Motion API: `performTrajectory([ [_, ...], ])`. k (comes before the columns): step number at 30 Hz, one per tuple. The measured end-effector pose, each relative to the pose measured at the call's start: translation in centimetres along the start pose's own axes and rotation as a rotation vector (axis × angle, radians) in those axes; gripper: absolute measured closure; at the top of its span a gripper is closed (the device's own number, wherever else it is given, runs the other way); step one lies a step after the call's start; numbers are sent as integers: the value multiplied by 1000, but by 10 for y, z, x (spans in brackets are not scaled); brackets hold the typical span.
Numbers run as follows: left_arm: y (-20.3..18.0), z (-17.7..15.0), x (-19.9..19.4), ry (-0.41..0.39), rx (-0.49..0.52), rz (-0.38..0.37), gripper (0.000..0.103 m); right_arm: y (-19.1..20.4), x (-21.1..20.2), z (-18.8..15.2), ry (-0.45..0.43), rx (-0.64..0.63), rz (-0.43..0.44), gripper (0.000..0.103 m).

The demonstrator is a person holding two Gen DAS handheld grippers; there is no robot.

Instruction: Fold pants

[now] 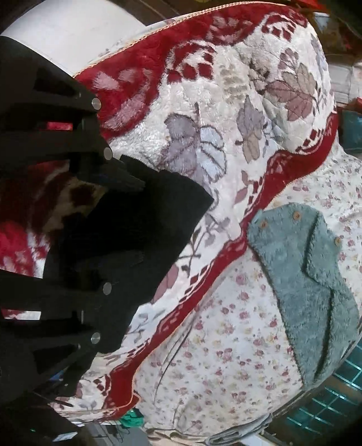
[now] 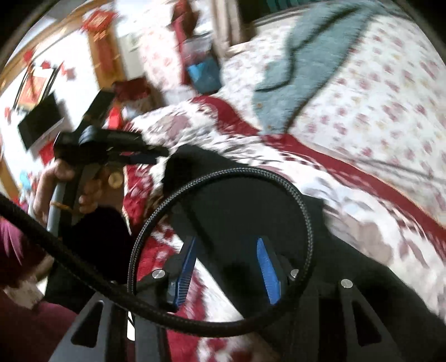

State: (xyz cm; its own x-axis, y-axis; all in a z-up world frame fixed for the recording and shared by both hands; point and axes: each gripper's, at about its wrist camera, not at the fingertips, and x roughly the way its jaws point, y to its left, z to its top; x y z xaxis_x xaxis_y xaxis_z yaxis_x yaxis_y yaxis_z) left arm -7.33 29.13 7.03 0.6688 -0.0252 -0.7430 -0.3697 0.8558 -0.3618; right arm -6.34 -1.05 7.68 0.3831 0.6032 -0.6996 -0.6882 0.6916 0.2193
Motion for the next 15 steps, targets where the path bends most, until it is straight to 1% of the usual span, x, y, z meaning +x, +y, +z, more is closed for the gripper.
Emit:
performTrajectory([
  [3,-20,-3,-4,-8,56,0,61,-25,-17,-9,4,114,-47,55],
  [5,-39,-8,-4,-13,114,-1,61,-39,-29,-18,7,181,-77,54],
  [8,-64,-20,2,-10,193,-6,61,-58,-47,-31,-13,251,-110,52],
  [11,-79,-29,12,22,220,-23,61,-69,-57,-36,-13,296,-154,51],
  [13,-89,-36,19,45,230,-32,61,-72,-61,-36,-15,303,-167,50],
  [14,-94,-39,21,49,241,-35,61,-73,-63,-36,-19,302,-171,48],
  [15,-100,-43,23,50,255,-34,61,-73,-63,-35,-19,302,-171,44],
])
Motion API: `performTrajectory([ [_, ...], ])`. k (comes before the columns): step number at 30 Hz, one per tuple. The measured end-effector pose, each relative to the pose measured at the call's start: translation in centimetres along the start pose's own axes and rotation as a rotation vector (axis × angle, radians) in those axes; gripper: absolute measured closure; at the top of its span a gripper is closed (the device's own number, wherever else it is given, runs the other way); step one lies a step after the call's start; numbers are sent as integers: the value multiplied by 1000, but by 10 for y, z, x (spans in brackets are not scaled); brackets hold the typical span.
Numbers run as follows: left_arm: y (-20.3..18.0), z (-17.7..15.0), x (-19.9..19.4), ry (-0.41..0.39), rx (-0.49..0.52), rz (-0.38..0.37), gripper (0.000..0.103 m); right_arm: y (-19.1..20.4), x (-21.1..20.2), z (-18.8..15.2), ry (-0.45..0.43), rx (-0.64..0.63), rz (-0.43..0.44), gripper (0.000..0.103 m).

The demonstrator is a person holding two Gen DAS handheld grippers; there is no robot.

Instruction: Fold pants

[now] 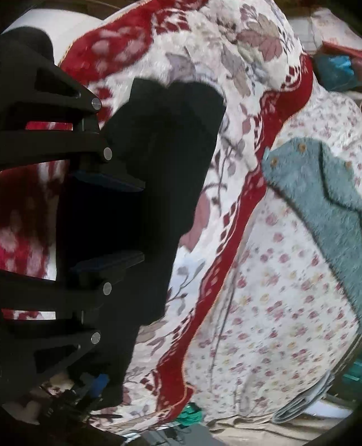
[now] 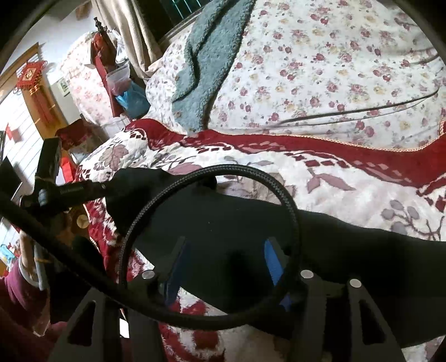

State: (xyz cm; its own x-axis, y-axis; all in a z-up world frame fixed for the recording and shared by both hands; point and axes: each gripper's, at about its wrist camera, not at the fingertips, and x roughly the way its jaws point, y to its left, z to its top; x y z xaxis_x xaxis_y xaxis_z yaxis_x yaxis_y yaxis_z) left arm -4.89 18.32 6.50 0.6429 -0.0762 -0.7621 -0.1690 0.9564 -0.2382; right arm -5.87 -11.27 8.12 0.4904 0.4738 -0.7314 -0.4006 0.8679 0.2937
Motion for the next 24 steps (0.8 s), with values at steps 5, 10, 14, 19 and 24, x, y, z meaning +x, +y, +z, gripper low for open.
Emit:
performTrajectory([
  [5,-14,-8,6,9,34,16,61,5,6,0,20,-11,26,39],
  [10,-6,-12,6,8,21,48,61,18,19,1,47,-43,53,39],
  [14,10,-13,2,21,-26,47,61,33,35,15,62,-75,100,38],
  [19,47,-18,-10,25,-172,11,61,69,80,55,114,-166,220,30],
  [24,82,-27,-26,-3,-281,0,50,104,139,97,175,-243,313,30],
])
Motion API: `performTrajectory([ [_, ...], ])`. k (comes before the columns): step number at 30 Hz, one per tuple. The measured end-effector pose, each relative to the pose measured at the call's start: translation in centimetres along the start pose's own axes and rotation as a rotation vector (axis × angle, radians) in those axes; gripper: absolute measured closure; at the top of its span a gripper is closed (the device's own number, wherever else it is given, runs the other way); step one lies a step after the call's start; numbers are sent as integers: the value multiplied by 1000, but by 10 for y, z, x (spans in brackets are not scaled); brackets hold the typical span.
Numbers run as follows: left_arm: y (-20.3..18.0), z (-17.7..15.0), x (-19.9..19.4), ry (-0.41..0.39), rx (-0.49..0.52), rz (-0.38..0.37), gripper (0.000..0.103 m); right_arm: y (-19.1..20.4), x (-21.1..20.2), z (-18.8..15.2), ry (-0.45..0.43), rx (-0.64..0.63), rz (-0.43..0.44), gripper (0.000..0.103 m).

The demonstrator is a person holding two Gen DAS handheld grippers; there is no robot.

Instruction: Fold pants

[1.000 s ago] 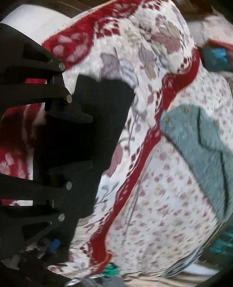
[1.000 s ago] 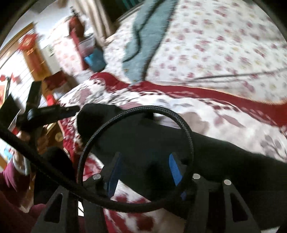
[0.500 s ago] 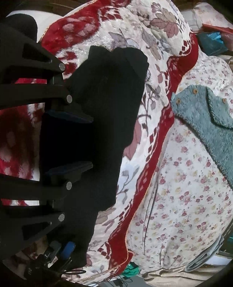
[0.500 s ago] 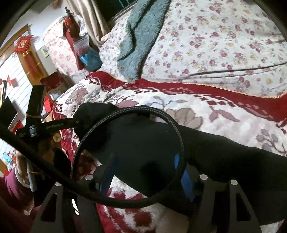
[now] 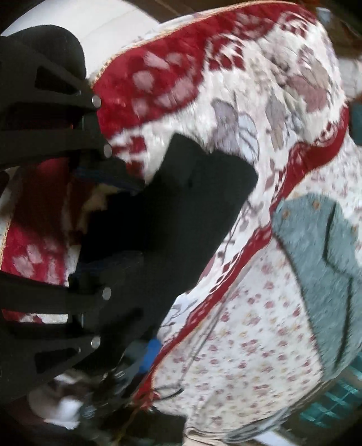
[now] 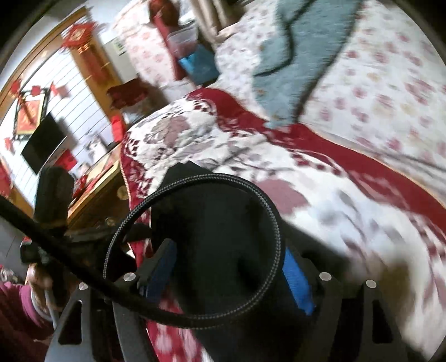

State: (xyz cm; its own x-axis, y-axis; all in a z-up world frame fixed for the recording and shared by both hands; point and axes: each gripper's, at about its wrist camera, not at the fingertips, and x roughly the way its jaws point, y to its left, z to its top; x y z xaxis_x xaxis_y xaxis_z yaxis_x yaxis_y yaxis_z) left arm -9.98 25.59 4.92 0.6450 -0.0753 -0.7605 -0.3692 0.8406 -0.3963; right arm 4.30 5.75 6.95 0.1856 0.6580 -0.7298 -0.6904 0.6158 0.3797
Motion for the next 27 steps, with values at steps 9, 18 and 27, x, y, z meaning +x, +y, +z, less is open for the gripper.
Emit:
performTrajectory([
  [9,36,16,16,48,-134,-57,41,12,97,77,138,-124,108,28],
  [18,40,25,50,103,-209,-125,24,11,186,101,330,-120,204,39],
  [27,31,47,30,0,-133,-159,75,32,145,102,169,-177,261,86],
])
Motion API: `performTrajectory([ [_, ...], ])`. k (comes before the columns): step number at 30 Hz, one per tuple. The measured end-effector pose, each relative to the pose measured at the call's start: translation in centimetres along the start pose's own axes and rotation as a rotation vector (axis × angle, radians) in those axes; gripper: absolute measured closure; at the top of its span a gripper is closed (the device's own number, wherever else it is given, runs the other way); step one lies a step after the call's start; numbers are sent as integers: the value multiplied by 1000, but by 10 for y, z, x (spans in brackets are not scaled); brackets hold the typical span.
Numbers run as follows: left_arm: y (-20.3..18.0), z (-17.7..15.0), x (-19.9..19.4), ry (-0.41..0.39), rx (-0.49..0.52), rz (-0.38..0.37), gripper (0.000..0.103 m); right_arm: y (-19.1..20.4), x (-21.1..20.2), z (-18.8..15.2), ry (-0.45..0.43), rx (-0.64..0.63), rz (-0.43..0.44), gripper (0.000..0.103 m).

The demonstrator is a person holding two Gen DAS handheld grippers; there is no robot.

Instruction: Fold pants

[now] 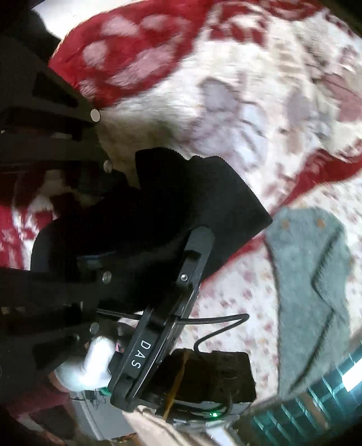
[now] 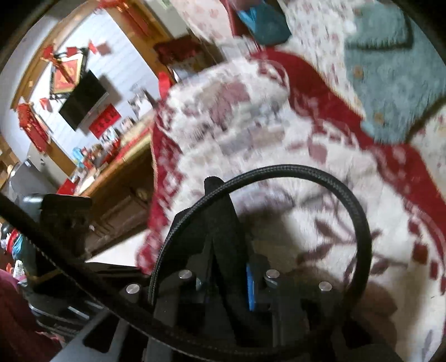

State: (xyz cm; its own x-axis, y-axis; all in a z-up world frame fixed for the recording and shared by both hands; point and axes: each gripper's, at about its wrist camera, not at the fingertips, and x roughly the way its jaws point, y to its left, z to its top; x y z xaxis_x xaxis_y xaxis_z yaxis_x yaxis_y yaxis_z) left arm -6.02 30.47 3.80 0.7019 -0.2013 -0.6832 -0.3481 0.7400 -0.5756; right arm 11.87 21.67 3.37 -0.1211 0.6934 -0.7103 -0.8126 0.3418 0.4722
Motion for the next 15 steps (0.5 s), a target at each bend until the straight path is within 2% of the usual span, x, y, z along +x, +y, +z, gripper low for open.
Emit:
performTrajectory([
  [3,-17,3,-24,-99,90,46,75,13,-15,15,-71,-9,20,86],
  [5,-22,4,-28,-124,125,135,75,19,-12,24,-93,-30,3,86],
  [6,-22,4,-24,-114,133,179,74,21,-7,25,-93,-37,-18,85],
  [8,-10,5,-7,-36,105,253,69,18,17,24,-70,-21,-74,69],
  [9,-1,4,1,9,70,285,67,12,35,20,-26,0,-129,54],
  [10,7,3,7,45,38,295,61,7,47,17,18,21,-176,53],
  [11,14,3,6,47,14,278,58,2,56,10,54,42,-212,53],
  [13,16,4,-4,18,-9,274,46,0,42,4,-4,76,-181,53],
  [15,11,3,-16,-33,15,300,45,3,15,-1,-60,80,-192,53],
])
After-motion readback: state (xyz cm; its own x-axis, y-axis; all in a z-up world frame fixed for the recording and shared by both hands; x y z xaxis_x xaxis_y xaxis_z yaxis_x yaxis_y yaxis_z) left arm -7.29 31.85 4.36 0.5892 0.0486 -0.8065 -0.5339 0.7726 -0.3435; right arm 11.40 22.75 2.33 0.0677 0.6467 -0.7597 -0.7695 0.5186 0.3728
